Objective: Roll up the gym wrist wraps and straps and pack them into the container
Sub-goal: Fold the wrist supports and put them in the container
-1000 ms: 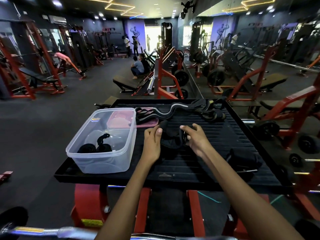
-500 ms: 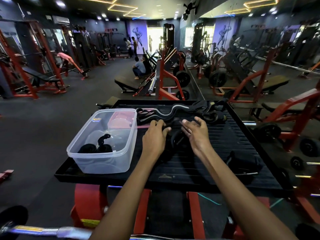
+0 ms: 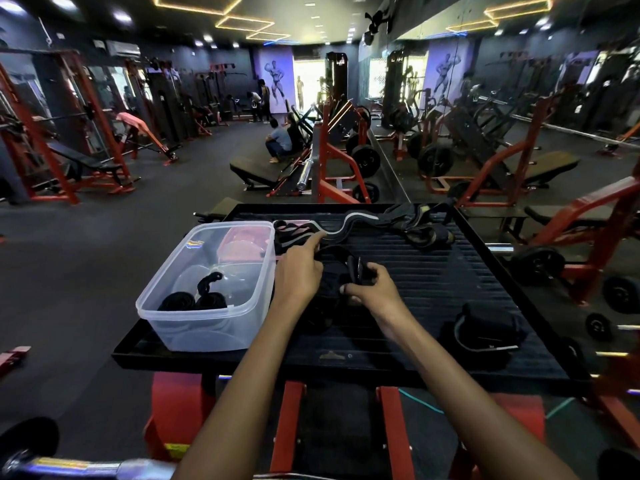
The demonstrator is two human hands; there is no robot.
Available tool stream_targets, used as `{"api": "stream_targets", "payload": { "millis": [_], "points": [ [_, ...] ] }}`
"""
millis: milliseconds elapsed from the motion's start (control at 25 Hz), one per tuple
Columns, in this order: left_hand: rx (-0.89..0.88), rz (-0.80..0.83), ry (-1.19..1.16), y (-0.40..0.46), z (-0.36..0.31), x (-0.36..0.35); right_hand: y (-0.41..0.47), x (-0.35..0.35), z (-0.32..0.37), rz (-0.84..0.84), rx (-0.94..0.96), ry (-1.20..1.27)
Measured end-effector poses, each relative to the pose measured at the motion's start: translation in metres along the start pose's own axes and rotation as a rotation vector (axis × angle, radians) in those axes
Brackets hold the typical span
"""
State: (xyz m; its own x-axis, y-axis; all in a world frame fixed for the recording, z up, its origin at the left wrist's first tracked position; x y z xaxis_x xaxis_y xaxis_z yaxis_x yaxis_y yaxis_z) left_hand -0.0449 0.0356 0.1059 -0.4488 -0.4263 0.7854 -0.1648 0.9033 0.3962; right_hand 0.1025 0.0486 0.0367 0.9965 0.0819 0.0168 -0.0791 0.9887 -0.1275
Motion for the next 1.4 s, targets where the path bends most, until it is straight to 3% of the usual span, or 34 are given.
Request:
{"api": "stream_targets", "payload": {
  "millis": [80, 160, 240, 480, 680, 920, 1000, 1120, 1240, 1320, 1400],
  "points": [
    [-0.046, 0.148, 0.215, 0.002, -0.007, -0.003, -0.001, -0.002, 0.005, 0.085, -0.036, 0.175],
    [-0.011, 0.366, 0.359, 0.003, -0.011, -0.008, -0.003, -0.003, 0.017, 0.132, 0.032, 0.051],
    [0.067, 0.476, 0.359, 0.005, -0.01, -0.008, -0.004, -0.008, 0.026, 0.195, 0.104, -0.044],
    [0.102, 0.39, 0.144, 0.011, -0.005, -0.003, 0.0, -0.01, 0.048, 0.289, 0.348, -0.517],
    [0.269, 0.414, -0.266, 0.014, 0.009, -0.009, -0.009, -0.017, 0.049, 0.25, 0.379, -0.481],
    [0.444, 0.053, -0.727, 0.013, 0.022, 0.001, -0.013, -0.016, 0.048, 0.207, 0.378, -0.381],
    [0.383, 0.095, -0.859, 0.012, 0.019, 0.004, -0.012, -0.011, 0.045, 0.287, 0.291, -0.27],
    [0.223, 0.12, -0.741, 0.005, 0.013, 0.009, -0.015, -0.007, 0.043, 0.427, 0.173, -0.14],
    [0.044, 0.018, -0.691, -0.006, 0.01, 0.014, -0.015, -0.003, 0.034, 0.451, 0.143, -0.046],
    [-0.062, 0.039, -0.677, -0.01, 0.009, 0.012, -0.015, 0.0, 0.027, 0.445, 0.178, -0.012],
    [-0.058, 0.088, -0.692, -0.012, 0.009, 0.009, -0.016, 0.001, 0.026, 0.42, 0.207, 0.033]
  ]
}}
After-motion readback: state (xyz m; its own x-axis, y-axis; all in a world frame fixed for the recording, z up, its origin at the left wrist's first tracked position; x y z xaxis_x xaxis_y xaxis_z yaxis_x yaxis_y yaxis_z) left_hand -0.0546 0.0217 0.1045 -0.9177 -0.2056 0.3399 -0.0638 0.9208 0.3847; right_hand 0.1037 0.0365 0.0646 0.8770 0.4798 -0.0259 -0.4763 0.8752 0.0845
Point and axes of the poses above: each hand's wrist, its own y-axis towards the middle knuckle, its own x-axis out of the back of the hand, z = x × y, the point moved 5 cm from there along y, towards the middle knuckle, and after that the axes turned 1 degree about -x, right-handed, at the moved point
